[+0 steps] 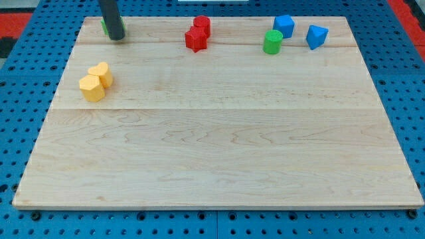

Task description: Separate red blocks from each other

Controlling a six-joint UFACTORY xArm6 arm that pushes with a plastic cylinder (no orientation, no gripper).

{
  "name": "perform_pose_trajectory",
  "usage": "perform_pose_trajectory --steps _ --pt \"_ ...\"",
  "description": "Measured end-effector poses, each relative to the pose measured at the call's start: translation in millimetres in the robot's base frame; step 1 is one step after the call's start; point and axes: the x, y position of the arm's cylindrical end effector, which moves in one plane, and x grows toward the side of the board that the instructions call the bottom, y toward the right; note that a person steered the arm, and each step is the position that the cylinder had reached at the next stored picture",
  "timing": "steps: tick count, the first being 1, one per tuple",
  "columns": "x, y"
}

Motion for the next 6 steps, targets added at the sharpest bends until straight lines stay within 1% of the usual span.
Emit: perform_pose_trajectory --steps 2,3,4,5,6 --pt "4 45" --pt "-13 50" --pt "-38 73" --pt "-54 126" --pt "-42 173"
